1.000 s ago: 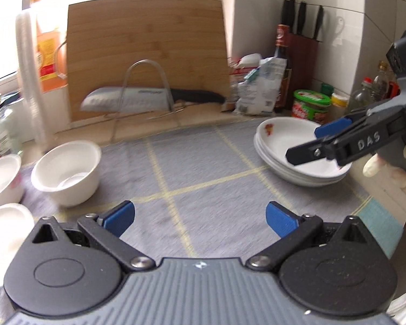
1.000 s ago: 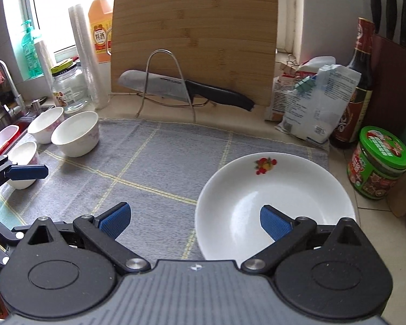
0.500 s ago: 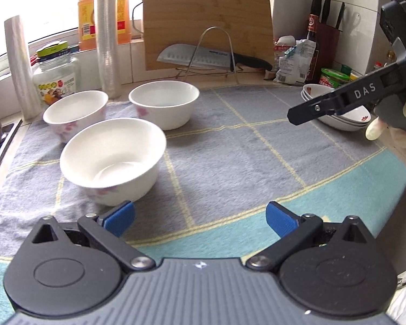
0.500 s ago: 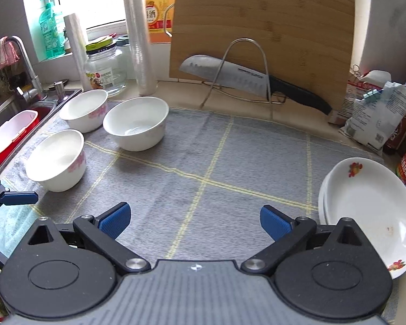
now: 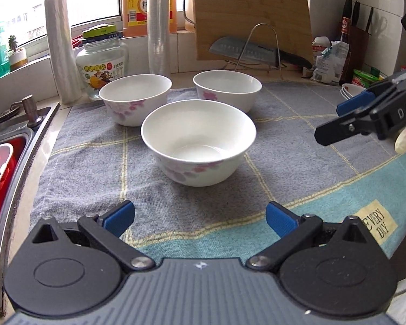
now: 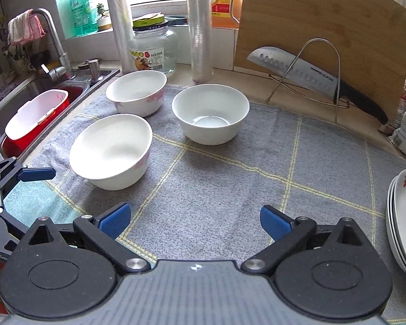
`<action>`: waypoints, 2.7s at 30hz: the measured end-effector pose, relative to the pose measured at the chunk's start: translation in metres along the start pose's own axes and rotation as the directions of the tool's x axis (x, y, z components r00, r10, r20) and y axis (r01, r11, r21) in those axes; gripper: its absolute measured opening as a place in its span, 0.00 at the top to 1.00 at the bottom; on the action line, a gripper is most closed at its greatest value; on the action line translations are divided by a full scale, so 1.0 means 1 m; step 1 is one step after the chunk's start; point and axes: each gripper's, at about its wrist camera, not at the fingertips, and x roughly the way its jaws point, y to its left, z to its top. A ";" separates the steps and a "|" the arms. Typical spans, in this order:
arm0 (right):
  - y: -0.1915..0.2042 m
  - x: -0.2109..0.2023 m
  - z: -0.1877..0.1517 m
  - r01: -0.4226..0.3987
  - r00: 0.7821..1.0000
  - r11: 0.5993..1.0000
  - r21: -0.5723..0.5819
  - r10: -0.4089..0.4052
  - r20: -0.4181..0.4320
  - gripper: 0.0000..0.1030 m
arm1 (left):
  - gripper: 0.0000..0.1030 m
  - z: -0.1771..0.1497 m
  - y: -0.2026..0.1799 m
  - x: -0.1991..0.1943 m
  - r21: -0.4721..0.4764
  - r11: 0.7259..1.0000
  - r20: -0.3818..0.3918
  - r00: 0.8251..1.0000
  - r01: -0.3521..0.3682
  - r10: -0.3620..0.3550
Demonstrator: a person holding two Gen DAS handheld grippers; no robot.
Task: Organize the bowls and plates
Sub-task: 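Move the left gripper toward the rim of the nearest white flower bowl, then close the left gripper on the bowl rim and lift it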
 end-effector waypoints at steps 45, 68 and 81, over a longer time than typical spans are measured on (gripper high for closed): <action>0.025 0.074 -0.017 -0.037 0.999 0.989 -0.146 0.040 0.019 0.00 | 0.01 0.008 0.016 0.033 0.121 0.989 -0.122 0.990 0.082 -0.067; 0.077 0.071 0.001 -0.053 0.989 0.959 -0.280 0.090 0.120 0.00 | 0.01 0.088 0.056 0.026 0.150 0.960 -0.102 0.970 0.234 -0.221; 0.086 0.075 0.010 -0.058 0.984 0.950 -0.307 0.106 0.143 0.12 | 0.16 0.103 0.048 0.066 0.195 0.924 -0.235 0.931 0.328 -0.280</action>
